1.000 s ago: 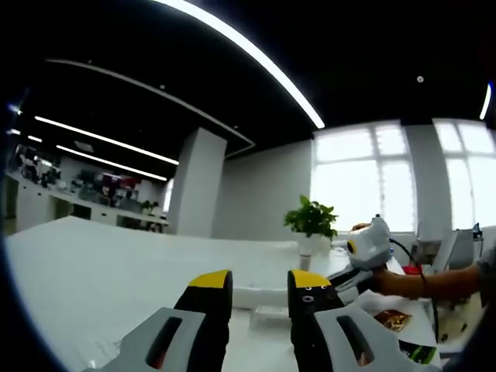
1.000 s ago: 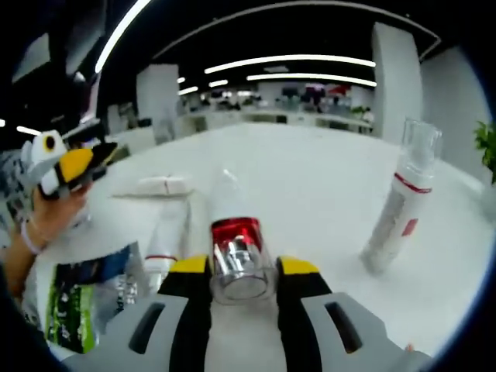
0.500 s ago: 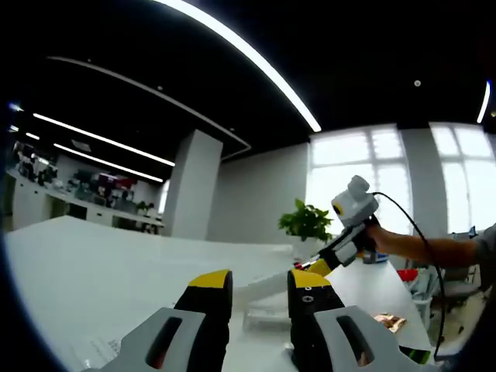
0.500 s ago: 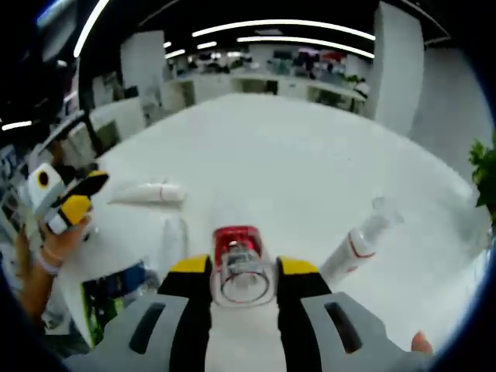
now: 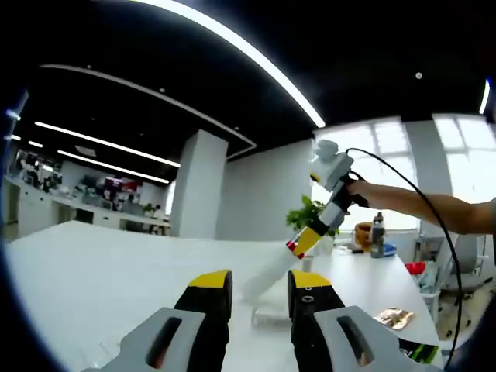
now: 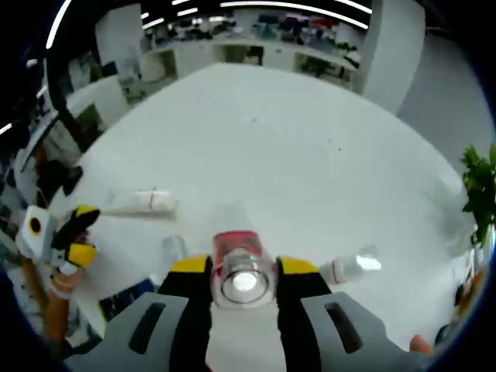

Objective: Arrange the skincare products in the storage area until every visible bottle or jar stands upright without overlapping.

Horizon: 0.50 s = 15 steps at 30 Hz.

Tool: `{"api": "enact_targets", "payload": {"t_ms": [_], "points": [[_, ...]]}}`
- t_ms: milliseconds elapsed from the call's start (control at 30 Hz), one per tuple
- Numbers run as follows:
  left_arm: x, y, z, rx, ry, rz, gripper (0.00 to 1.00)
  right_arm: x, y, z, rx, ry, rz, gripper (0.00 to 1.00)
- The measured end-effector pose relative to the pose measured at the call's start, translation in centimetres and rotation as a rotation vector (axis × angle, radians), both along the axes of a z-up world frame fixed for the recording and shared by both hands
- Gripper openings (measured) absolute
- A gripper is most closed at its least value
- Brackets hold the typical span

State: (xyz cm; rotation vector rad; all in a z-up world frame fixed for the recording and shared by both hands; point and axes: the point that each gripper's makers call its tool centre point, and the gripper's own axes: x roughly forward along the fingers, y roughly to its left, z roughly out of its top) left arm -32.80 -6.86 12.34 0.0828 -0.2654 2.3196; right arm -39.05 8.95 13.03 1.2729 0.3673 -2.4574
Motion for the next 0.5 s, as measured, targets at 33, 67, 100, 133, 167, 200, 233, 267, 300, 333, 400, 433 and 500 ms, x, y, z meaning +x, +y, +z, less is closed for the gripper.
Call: {"api": "enact_targets", "payload": {"t_ms": [33, 67, 100, 133, 167, 200, 233, 267, 300, 333, 400, 433, 500], "points": [[0.0, 0.0, 0.0, 0.0, 0.001, -0.001, 0.29, 0.1, -0.1, 0.1, 0.008, -0.008, -0.007, 0.3], [0.1, 0.0, 0.0, -0.001, 0.003, -0.002, 0.29, 0.1, -0.2, 0.2, 0.012, -0.011, -0.008, 0.3], [0.1, 0.0, 0.1, 0.001, 0.004, -0.003, 0.29, 0.1, -0.3, 0.2, 0.014, -0.013, -0.008, 0.3], [0.2, 0.0, 0.1, 0.002, 0.005, -0.003, 0.29, -0.1, -0.3, 0.5, 0.024, -0.021, -0.01, 0.3], [0.1, 0.0, 0.2, 0.004, 0.006, -0.004, 0.29, 0.1, -0.4, 0.6, 0.035, -0.033, -0.015, 0.3], [0.1, 0.0, 0.2, 0.006, 0.006, -0.005, 0.29, 0.3, -0.4, 0.8, 0.046, -0.043, -0.017, 0.3], [0.2, 0.0, 0.2, 0.008, 0.006, -0.006, 0.29, 0.3, -0.5, 1.0, 0.05, -0.046, -0.019, 0.3], [0.2, 0.0, 0.2, 0.009, 0.006, -0.006, 0.29, 0.4, -0.6, 1.1, 0.054, -0.049, -0.02, 0.3], [0.2, 0.0, 0.3, 0.01, 0.007, -0.007, 0.29, 0.5, -0.6, 1.2, 0.058, -0.052, -0.022, 0.3], [0.2, 0.0, 0.3, 0.012, 0.008, -0.007, 0.29, 0.5, -0.7, 1.6, 0.064, -0.055, -0.026, 0.3], [0.3, -0.1, 0.4, 0.015, 0.01, -0.007, 0.29, 0.3, -0.7, 1.8, 0.06, -0.048, -0.034, 0.3], [0.3, -0.1, 0.4, 0.017, 0.011, -0.007, 0.29, 0.2, -0.8, 1.9, 0.055, -0.044, -0.041, 0.3], [0.3, -0.1, 0.4, 0.021, 0.01, -0.007, 0.29, -0.2, -1.0, 2.1, 0.048, -0.033, -0.052, 0.3]]}}
